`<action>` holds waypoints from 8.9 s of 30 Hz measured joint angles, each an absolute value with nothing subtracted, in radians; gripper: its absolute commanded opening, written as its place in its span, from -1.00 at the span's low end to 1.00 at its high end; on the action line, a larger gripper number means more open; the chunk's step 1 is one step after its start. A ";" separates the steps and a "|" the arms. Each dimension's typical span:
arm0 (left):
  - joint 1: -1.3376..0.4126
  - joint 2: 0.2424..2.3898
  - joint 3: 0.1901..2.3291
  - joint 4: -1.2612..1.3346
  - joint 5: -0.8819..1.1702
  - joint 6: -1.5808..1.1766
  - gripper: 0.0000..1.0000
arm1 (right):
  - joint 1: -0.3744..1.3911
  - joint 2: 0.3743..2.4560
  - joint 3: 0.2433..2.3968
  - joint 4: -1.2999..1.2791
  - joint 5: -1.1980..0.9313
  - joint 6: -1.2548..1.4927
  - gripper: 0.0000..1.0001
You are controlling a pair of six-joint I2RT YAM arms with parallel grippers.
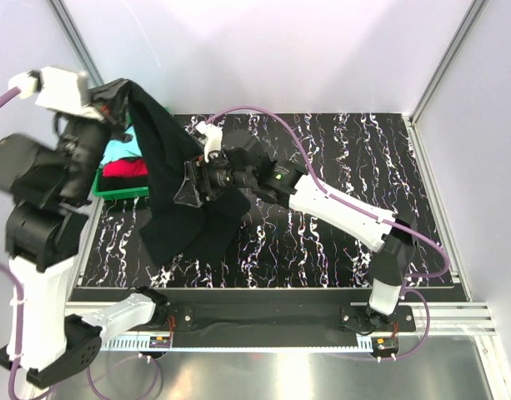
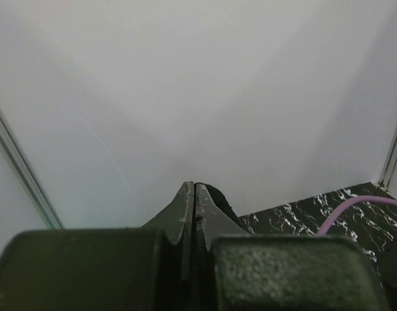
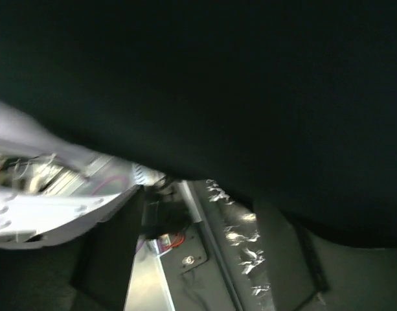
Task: Fold and stack the t-shirts
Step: Flatten the tshirt out
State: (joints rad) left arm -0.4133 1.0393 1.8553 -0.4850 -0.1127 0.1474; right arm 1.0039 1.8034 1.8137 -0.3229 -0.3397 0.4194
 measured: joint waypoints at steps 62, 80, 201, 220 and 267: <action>-0.416 0.955 2.011 -0.266 -0.200 0.336 -1.00 | 1.166 1.549 2.097 -0.677 -0.040 0.141 -1.00; -0.538 2.202 1.997 -0.278 -0.299 0.162 0.73 | 0.463 1.207 1.165 -0.804 0.220 0.422 -1.00; -0.225 1.407 1.020 -0.665 -0.001 -0.419 -0.10 | -0.029 1.685 1.285 -0.858 0.124 0.402 0.78; 0.039 1.398 0.817 -0.653 -0.013 -0.658 -0.13 | -0.144 1.393 0.947 -0.856 -0.019 0.495 -0.08; 0.027 1.422 0.773 -0.557 -0.041 -0.662 -1.00 | -0.184 1.451 0.768 -0.775 0.033 0.605 0.12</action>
State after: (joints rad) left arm 0.0269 1.4220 0.7727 -0.5571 -0.0410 -0.6624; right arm -0.1841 1.4513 0.7681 -0.7750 0.0334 0.6048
